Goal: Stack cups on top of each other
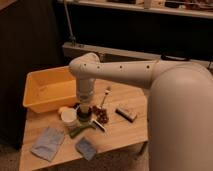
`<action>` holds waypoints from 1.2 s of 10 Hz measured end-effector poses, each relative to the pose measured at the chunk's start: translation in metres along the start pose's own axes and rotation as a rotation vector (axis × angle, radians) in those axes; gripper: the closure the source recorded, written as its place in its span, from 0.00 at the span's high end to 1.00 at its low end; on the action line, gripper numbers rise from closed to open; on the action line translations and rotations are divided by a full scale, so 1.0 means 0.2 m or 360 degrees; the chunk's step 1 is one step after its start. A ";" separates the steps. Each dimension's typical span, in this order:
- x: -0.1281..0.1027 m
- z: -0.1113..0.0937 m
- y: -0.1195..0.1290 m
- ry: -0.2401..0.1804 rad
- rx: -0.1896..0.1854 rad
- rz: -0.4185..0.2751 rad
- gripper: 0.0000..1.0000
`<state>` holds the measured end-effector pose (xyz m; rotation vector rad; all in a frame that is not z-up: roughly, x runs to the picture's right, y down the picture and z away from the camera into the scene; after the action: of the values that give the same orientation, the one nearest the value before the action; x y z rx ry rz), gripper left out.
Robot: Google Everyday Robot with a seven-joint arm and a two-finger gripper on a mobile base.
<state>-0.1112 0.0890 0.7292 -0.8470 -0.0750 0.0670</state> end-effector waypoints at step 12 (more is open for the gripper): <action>-0.26 -0.07 -0.05 -0.0132 -0.0044 0.0083 0.16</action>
<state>-0.1612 0.0681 0.7250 -0.8738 -0.1321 0.1502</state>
